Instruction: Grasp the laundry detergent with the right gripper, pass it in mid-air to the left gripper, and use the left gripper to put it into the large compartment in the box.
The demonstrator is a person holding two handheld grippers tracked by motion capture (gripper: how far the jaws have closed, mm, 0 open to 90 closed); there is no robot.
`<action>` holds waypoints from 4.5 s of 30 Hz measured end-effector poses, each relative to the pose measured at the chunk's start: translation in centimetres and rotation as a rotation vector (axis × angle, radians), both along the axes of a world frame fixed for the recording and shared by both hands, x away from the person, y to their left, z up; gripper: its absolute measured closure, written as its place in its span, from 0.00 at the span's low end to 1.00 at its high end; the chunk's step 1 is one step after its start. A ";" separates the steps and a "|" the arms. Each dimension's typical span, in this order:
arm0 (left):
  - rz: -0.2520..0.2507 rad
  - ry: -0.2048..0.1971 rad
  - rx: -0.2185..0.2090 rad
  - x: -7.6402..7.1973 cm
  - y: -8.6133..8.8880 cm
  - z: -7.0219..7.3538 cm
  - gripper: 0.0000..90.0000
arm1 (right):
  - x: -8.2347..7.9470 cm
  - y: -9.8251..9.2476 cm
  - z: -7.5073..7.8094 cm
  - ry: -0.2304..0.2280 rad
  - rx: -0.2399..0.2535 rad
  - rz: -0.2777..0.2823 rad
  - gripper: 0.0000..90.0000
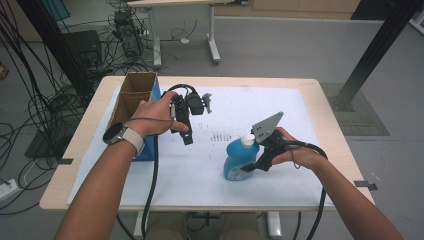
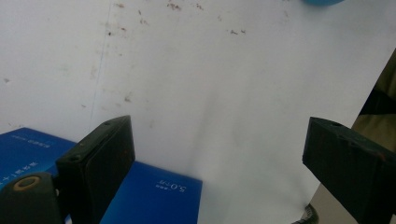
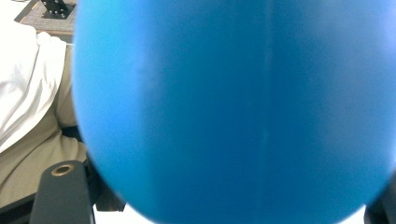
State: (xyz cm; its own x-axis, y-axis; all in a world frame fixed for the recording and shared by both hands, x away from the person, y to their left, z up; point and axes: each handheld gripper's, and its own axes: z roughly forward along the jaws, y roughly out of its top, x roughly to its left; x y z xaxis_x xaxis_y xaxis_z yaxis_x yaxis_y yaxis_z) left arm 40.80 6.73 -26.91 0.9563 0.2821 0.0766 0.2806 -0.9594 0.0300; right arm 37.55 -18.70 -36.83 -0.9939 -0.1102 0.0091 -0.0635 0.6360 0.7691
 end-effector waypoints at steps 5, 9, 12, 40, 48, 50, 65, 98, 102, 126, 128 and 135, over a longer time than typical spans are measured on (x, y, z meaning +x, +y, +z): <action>0.000 0.000 0.000 0.0 0.0 0.0 0.11 | 0.0 0.1 0.0 -0.004 0.006 -0.002 0.23; 0.001 0.000 -0.002 0.0 0.0 0.0 0.11 | 0.0 0.1 0.0 -0.005 0.010 0.000 0.24; 0.000 0.000 0.000 0.0 0.0 0.0 0.11 | 0.0 0.1 -0.1 -0.004 0.014 0.002 0.25; 0.005 -0.003 -0.004 0.0 0.0 -0.1 0.11 | 0.1 0.2 -0.5 -0.001 0.032 0.006 0.29; 0.001 -0.002 -0.005 0.0 0.0 -0.1 0.11 | 0.1 0.1 -0.7 -0.001 0.038 0.004 0.29; 0.002 -0.002 -0.005 0.0 0.0 -0.1 0.11 | 0.1 0.1 -0.7 0.000 0.038 0.002 0.29; 0.004 -0.001 -0.008 0.0 -0.1 -0.2 0.11 | 0.0 0.0 -1.0 0.001 0.042 0.003 0.29; 0.009 -0.003 -0.009 0.0 0.1 -0.3 0.11 | -0.1 0.0 -1.8 0.002 0.069 0.002 0.31; 0.012 -0.004 -0.011 -0.1 0.1 -0.3 0.11 | -0.1 0.0 -1.9 0.003 0.074 0.004 0.32; 0.014 0.006 -0.007 -0.1 0.5 -0.7 0.11 | 0.0 0.0 -2.0 0.004 0.101 0.030 0.47; 0.018 0.007 -0.009 -0.1 0.5 -0.7 0.11 | 0.0 0.0 -2.0 0.002 0.100 0.031 0.47; 0.014 0.004 -0.011 -0.1 0.5 -0.7 0.11 | 0.0 0.0 -2.0 -0.003 0.100 0.032 0.48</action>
